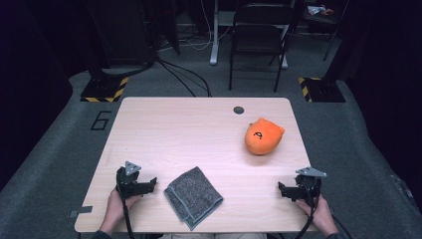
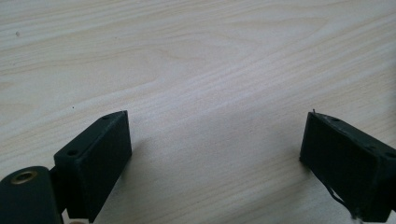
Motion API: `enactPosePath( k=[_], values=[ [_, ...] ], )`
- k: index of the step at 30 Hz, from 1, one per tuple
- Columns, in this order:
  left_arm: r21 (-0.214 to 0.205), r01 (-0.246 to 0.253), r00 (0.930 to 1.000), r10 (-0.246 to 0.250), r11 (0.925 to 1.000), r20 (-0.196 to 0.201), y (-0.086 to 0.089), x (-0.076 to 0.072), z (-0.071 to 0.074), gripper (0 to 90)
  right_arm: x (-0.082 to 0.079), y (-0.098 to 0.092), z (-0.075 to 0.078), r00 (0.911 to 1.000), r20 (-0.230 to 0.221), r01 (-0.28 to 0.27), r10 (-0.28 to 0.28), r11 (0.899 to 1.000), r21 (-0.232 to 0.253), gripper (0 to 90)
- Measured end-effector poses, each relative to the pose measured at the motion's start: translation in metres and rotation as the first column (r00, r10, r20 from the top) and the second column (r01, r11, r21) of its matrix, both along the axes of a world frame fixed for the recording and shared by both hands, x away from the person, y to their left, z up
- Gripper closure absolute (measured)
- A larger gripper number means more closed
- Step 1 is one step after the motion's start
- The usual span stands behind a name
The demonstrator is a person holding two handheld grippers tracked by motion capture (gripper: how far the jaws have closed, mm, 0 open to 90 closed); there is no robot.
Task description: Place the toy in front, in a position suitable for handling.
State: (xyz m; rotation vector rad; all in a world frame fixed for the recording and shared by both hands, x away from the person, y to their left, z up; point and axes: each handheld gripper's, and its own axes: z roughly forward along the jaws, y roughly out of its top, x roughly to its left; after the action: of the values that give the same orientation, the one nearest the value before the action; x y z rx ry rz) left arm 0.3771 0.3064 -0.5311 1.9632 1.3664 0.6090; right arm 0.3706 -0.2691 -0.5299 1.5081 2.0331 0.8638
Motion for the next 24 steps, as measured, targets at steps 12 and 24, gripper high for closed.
enactPosePath(
  k=[12,24],
  values=[
    [0.005,0.042,0.9991,-0.042,0.9991,-0.001,0.0037,0.0043,-0.0003,6.4,-0.0003,-0.0004,0.0006,0.9998,0.003,-0.020,0.020,1.000,-0.016,0.0],
    [0.005,0.046,0.9989,-0.046,0.9989,-0.008,0.0040,0.0044,0.0002,6.1,-0.0015,-0.0004,0.0097,0.9943,-0.051,-0.096,0.094,0.994,-0.049,3.2]
  ],
)
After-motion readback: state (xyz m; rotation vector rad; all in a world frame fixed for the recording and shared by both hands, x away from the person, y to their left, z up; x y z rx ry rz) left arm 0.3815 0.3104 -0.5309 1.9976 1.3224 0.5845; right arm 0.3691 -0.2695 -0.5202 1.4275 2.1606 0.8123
